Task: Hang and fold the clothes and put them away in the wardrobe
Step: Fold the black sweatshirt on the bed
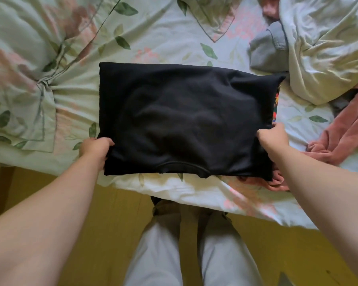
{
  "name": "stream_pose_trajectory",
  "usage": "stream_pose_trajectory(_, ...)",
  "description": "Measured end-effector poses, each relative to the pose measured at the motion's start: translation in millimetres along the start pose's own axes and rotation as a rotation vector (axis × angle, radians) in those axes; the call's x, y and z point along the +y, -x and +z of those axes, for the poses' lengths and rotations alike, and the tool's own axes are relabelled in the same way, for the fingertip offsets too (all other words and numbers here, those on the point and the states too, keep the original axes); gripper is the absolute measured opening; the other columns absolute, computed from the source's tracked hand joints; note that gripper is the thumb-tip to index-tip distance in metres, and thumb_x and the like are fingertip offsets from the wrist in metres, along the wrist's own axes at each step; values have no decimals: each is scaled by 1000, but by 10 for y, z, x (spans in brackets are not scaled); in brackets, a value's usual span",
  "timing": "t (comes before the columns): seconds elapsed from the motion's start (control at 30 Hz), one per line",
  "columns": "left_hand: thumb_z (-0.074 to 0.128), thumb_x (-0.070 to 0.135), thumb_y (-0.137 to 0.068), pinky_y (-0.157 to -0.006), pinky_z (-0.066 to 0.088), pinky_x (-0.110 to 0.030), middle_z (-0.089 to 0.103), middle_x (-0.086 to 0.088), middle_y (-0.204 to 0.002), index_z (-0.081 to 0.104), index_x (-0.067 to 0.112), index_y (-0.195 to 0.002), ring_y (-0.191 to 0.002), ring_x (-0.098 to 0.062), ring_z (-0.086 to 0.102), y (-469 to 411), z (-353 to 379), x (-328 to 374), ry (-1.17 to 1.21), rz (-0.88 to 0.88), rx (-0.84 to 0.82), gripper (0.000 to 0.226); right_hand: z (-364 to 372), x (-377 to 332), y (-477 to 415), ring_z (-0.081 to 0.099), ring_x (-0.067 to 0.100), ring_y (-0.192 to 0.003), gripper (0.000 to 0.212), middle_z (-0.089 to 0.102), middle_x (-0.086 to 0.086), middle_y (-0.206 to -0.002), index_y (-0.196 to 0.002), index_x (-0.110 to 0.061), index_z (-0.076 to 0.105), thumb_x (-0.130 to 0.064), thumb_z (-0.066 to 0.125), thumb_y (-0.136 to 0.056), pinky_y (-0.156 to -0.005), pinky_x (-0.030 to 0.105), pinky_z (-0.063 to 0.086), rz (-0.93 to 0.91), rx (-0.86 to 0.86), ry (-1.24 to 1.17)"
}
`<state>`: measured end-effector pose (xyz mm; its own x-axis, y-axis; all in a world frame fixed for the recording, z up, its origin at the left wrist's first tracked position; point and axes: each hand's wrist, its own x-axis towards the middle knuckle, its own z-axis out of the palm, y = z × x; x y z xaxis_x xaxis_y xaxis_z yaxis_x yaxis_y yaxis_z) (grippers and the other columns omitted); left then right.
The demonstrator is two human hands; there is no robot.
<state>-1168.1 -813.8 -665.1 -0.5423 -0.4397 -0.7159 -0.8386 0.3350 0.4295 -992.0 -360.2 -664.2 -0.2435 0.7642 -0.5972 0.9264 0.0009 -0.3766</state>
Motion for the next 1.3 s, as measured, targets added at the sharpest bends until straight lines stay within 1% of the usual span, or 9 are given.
stream_pose_trajectory(0.1, 68, 20, -60, -75, 57, -37, 70, -5, -95, 67, 17, -98, -79, -27, 66, -2, 49, 351, -168, 139, 32, 38, -40, -306, -26, 60, 20, -87, 62, 62, 2, -107, -131, -16, 50, -30, 69, -74, -76, 31, 46, -69, -22, -144)
stream_pose_trajectory(0.27, 69, 46, -66, -93, 56, -41, 71, 0, -109, 69, 23, -116, -96, -27, 67, -152, 289, 897, -86, 289, 16, 55, -43, -702, -300, 68, 15, -102, 52, 71, -5, -111, -117, -21, 66, -51, 81, -76, -100, 38, 54, -78, -77, -427)
stream_pose_trajectory(0.47, 61, 71, -74, -100, 51, -37, 68, 0, -118, 67, 19, -121, -105, -24, 64, -372, 502, 1173, -61, 370, 33, 71, -172, -1030, -619, 63, 22, -116, 113, 64, -4, -131, -139, -21, 55, -81, 79, -47, -108, 46, 45, 91, -168, -547)
stream_pose_trajectory(0.73, 58, 73, -73, -78, 50, -30, 60, 6, -83, 59, 20, -74, -84, -19, 58, -541, 532, 1500, -37, 387, 51, 53, -357, -1352, -933, 72, 25, -102, 26, 75, 3, -113, -113, -16, 70, -35, 59, -98, -95, 39, 54, 169, -298, -624)
stream_pose_trajectory(0.83, 63, 75, -71, -97, 55, -38, 67, 4, -121, 64, 21, -126, -107, -19, 66, -726, 538, 1615, 97, 258, -47, 78, -430, -1497, -1053, 76, 24, -92, 28, 77, 4, -107, -106, -14, 71, -37, 58, -99, -76, 35, 59, 152, -287, -759)
stream_pose_trajectory(0.9, 64, 75, -71, -98, 55, -41, 65, 4, -130, 55, 24, -139, -111, -21, 67, -846, 555, 1664, 112, 190, -96, 86, -408, -1561, -1138, 75, 23, -97, 35, 76, 3, -111, -115, -15, 69, -44, 58, -99, -83, 36, 58, 140, -254, -690)
stream_pose_trajectory(1.1, 64, 70, -73, -97, 55, -39, 62, 5, -128, 57, 22, -129, -113, -20, 64, -951, 661, 1749, 51, 183, 5, 73, -122, -1425, -1223, 44, 27, -137, 73, 41, 3, -154, -154, -21, 35, -62, 48, -95, -115, 44, 38, -67, -4, -236)
stream_pose_trajectory(1.2, 61, 49, -90, -98, 55, -40, 66, 1, -120, 59, 23, -94, -114, -21, 65, -940, 699, 1755, 39, 220, -15, 26, -163, -1478, -1275, 55, 21, -118, 57, 56, -1, -138, -143, -21, 50, -54, 53, -97, -105, 39, 46, -12, -5, -409)
stream_pose_trajectory(1.3, 63, 23, -91, -91, 59, -39, 70, -1, -125, 62, 23, -109, -108, -18, 70, -1006, 700, 1774, 217, 136, -43, 18, -212, -1572, -1417, 73, 24, -95, 36, 75, 3, -110, -124, -17, 66, -40, 65, -96, -76, 38, 61, 144, -105, -717)
